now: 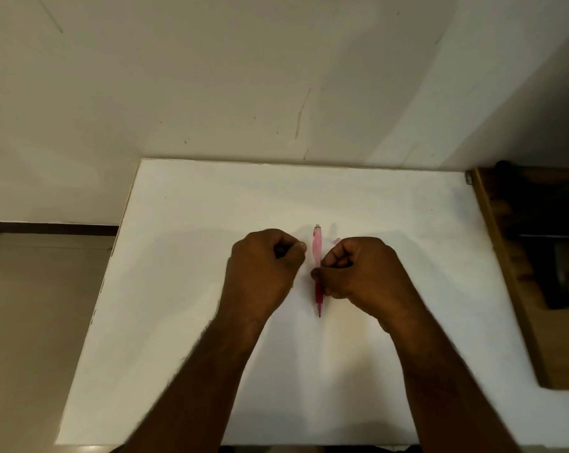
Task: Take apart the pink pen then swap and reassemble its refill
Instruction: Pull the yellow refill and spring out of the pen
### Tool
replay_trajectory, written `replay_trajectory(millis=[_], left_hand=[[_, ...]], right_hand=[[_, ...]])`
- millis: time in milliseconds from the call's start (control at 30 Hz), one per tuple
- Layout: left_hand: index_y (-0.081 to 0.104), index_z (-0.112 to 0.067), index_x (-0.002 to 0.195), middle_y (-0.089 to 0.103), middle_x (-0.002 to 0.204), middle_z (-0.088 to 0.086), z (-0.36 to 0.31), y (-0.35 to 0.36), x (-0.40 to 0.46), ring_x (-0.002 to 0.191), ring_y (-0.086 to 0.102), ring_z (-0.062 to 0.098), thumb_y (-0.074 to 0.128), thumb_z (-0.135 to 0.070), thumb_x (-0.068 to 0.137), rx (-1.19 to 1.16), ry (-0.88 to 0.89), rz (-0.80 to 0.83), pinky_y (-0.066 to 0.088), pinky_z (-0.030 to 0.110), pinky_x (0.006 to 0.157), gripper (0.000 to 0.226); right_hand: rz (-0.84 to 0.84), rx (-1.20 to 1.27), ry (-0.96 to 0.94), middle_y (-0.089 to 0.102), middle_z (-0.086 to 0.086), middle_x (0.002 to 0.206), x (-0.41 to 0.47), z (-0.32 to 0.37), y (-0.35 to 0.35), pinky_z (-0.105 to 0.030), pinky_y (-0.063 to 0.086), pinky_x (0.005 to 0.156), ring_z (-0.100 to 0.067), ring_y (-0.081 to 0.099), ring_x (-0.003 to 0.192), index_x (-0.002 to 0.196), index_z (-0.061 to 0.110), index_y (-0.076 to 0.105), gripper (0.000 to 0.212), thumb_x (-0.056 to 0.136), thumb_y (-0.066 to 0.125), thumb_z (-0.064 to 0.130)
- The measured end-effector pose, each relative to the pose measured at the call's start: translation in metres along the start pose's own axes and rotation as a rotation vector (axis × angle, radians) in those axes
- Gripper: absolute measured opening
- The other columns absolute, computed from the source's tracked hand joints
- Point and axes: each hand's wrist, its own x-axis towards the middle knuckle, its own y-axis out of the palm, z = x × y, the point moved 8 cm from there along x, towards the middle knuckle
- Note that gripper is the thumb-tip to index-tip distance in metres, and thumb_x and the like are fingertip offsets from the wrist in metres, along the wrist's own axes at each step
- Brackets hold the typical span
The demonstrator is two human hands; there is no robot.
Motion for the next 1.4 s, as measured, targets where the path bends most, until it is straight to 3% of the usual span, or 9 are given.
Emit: replay_trajectory(millis=[133,333,533,700,833,967,1200,1333,1400], left_hand=[[0.069,-0.026,0.081,0.061,0.067,-0.017,0.008,-0.016,0.002,0.066,0.059,0.005,0.074,-0.046,0.084,0.243,-0.022,-0.159,0.038,0.016,0.057,0.021],[0.067,-0.025,0.092,0.067,0.084,-0.009,0.014,-0.006,0.001,0.076,0.059,0.012,0.077,-0.058,0.076,0.387,-0.065,-0.115,0.038,0.024,0.066,0.038],[0.070,-0.025,0.086,0.070,0.083,-0.007,0.014,-0.005,0.000,0.073,0.063,0.015,0.075,-0.043,0.077,0.420,-0.097,-0.102,0.043,0.025,0.063,0.021],[0.068,-0.024,0.077,0.067,0.072,-0.009,0.009,-0.008,0.000,0.063,0.058,0.010,0.074,-0.037,0.074,0.411,-0.073,-0.070,0.035,0.018,0.052,0.015],[0.067,-0.025,0.075,0.066,0.067,-0.008,-0.001,-0.015,-0.003,0.062,0.061,0.011,0.073,-0.035,0.069,0.355,0.026,-0.112,0.040,0.020,0.054,0.013],[0.066,-0.027,0.072,0.063,0.067,-0.008,-0.013,-0.020,-0.007,0.060,0.057,0.010,0.074,-0.036,0.068,0.359,0.133,-0.126,0.036,0.020,0.052,0.013],[0.068,-0.024,0.068,0.064,0.064,-0.007,-0.016,-0.033,-0.014,0.060,0.060,0.010,0.071,-0.037,0.061,0.330,0.191,-0.151,0.042,0.021,0.053,0.015],[0.068,-0.024,0.066,0.063,0.060,-0.008,-0.010,-0.044,-0.016,0.058,0.060,0.010,0.071,-0.036,0.058,0.340,0.167,-0.152,0.038,0.019,0.052,0.015],[0.067,-0.024,0.066,0.064,0.058,-0.009,-0.006,-0.052,-0.016,0.057,0.061,0.008,0.070,-0.036,0.057,0.321,0.138,-0.169,0.040,0.019,0.051,0.015]], right_hand=[[-0.034,-0.141,-0.003,0.076,0.002,0.075,0.001,0.001,0.003,-0.041,0.060,0.085,-0.019,0.074,0.076,0.073,0.022,0.074,0.015,0.077,0.086,0.030],[-0.060,-0.212,0.005,0.076,0.001,0.080,0.001,0.003,0.006,-0.036,0.059,0.087,-0.016,0.072,0.079,0.080,0.021,0.074,0.015,0.081,0.084,0.033],[-0.074,-0.208,0.010,0.075,0.004,0.077,0.000,0.003,0.006,-0.037,0.059,0.085,-0.017,0.072,0.078,0.074,0.023,0.071,0.019,0.078,0.085,0.035],[-0.084,-0.204,0.017,0.074,0.005,0.068,0.000,0.002,0.002,-0.039,0.060,0.081,-0.015,0.072,0.071,0.071,0.022,0.069,0.027,0.078,0.085,0.043],[-0.209,0.115,-0.014,0.074,0.004,0.064,-0.001,0.006,-0.013,-0.044,0.063,0.075,-0.012,0.073,0.058,0.075,0.023,0.070,0.024,0.082,0.082,0.043],[-0.178,0.459,-0.044,0.079,-0.002,0.079,-0.001,0.015,-0.007,-0.036,0.065,0.074,-0.016,0.077,0.072,0.089,0.019,0.075,0.008,0.086,0.081,0.024],[-0.129,0.575,-0.024,0.079,-0.010,0.082,-0.001,0.021,0.007,-0.030,0.063,0.072,-0.023,0.077,0.075,0.086,0.014,0.073,0.009,0.084,0.081,0.010],[-0.186,0.612,-0.056,0.076,-0.001,0.072,0.000,0.024,0.007,-0.026,0.060,0.068,-0.013,0.072,0.066,0.083,0.013,0.073,0.009,0.084,0.080,0.007],[-0.233,0.567,-0.094,0.076,0.002,0.071,0.000,0.026,0.005,-0.030,0.062,0.069,-0.014,0.073,0.067,0.081,0.018,0.073,0.014,0.084,0.078,0.006]])
